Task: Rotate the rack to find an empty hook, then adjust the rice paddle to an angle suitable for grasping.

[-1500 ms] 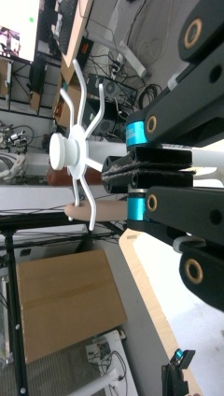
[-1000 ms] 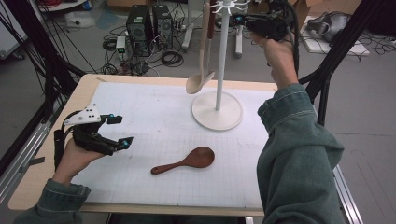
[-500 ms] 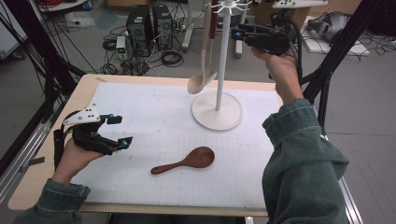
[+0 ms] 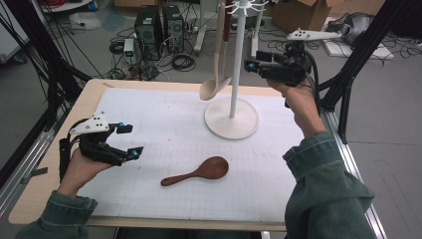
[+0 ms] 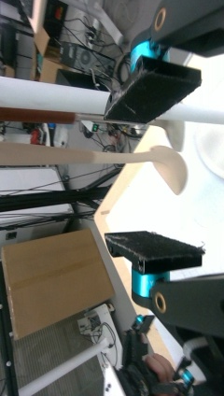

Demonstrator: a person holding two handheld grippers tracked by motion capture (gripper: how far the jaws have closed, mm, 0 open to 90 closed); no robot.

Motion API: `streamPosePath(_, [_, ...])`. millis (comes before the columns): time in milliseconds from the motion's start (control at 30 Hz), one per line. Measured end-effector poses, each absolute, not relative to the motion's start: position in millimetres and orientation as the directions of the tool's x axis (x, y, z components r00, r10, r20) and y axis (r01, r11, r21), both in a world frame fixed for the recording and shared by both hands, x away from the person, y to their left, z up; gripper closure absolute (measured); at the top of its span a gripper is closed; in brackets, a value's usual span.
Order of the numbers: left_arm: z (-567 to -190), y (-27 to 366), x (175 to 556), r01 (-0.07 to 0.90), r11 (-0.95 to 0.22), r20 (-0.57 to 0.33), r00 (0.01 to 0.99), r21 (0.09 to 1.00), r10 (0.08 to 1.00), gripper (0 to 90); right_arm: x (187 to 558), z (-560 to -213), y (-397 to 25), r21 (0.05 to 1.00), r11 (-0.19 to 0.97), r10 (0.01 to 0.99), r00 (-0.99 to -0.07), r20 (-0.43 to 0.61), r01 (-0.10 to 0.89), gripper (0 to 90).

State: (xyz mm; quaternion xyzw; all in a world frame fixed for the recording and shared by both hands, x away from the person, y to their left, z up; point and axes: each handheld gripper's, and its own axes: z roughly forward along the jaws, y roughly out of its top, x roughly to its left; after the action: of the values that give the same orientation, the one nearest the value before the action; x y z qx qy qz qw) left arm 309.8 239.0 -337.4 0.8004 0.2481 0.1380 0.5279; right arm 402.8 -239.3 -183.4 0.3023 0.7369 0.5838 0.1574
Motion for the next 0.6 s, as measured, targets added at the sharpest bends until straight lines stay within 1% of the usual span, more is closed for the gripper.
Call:
streamPosePath(233, [-340,235,311,0.246,-0.328,-0.037,0.846,0.912,0.532,16.8,388,-213,-246,0.946,0.136,0.625,-0.766,0.149,0.295,30.1])
streamPosePath(600, [-350,223,313,0.256,-0.367,-0.034,0.856,0.894,0.516,21.4,365,-248,-257,0.935,0.157,0.626,-0.764,0.154,0.317,29.1])
